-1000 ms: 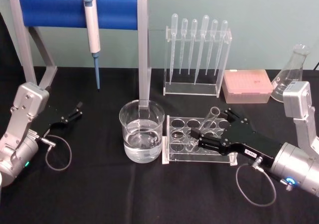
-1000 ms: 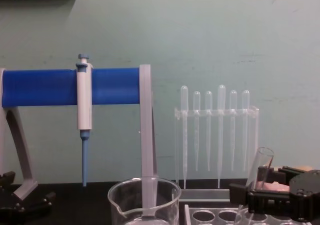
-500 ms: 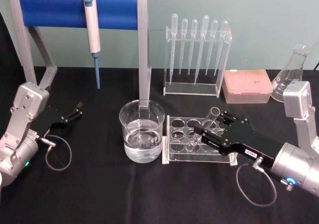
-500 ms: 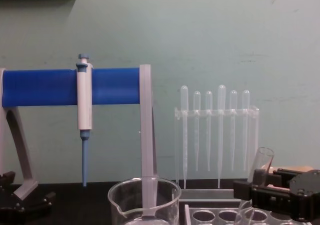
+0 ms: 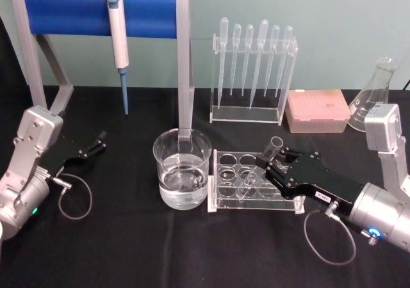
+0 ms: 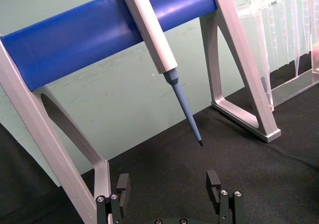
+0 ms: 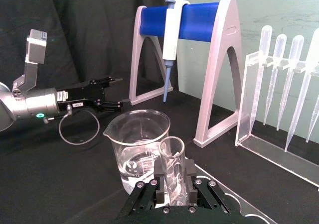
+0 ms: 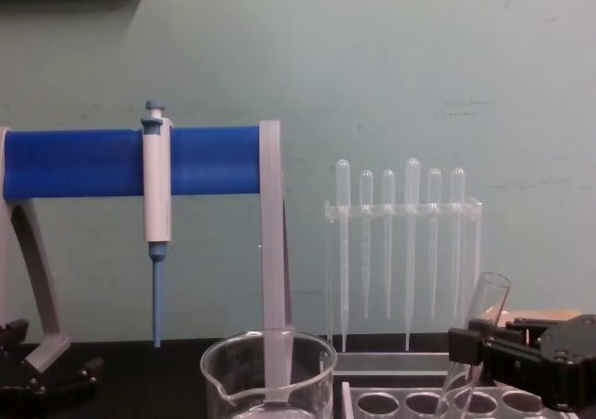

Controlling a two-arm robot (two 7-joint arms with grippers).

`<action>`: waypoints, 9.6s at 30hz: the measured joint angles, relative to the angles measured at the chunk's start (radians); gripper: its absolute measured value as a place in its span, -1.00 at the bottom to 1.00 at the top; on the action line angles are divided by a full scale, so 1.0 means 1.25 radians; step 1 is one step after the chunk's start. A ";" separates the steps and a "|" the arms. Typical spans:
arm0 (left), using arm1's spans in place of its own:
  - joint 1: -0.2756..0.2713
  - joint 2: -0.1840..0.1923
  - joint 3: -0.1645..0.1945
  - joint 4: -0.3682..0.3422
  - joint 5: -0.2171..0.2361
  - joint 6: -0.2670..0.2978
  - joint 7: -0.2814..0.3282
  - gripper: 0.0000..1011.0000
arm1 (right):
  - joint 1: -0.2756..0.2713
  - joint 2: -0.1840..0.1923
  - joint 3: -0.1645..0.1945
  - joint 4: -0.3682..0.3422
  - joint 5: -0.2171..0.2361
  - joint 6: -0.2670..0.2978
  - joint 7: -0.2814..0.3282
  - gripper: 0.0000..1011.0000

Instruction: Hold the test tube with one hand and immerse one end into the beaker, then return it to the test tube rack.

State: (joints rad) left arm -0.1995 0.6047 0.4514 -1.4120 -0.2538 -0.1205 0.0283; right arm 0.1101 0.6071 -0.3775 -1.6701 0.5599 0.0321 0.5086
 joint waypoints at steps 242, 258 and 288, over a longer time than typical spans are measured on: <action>0.000 0.000 0.000 0.000 0.000 0.000 0.000 0.98 | 0.293 0.042 -0.133 -0.170 0.053 0.239 -0.028 -0.52; 0.000 0.000 0.000 0.000 0.000 0.000 0.000 0.98 | 0.318 -0.050 -0.195 -0.057 -0.029 0.218 -0.043 -0.52; 0.000 0.000 0.000 0.000 0.000 0.000 0.000 0.98 | 0.262 -0.093 -0.196 0.039 -0.096 0.153 0.001 -0.52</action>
State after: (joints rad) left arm -0.1995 0.6047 0.4513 -1.4120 -0.2539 -0.1205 0.0283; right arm 0.4377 0.4906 -0.6220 -1.6213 0.4405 0.2238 0.5096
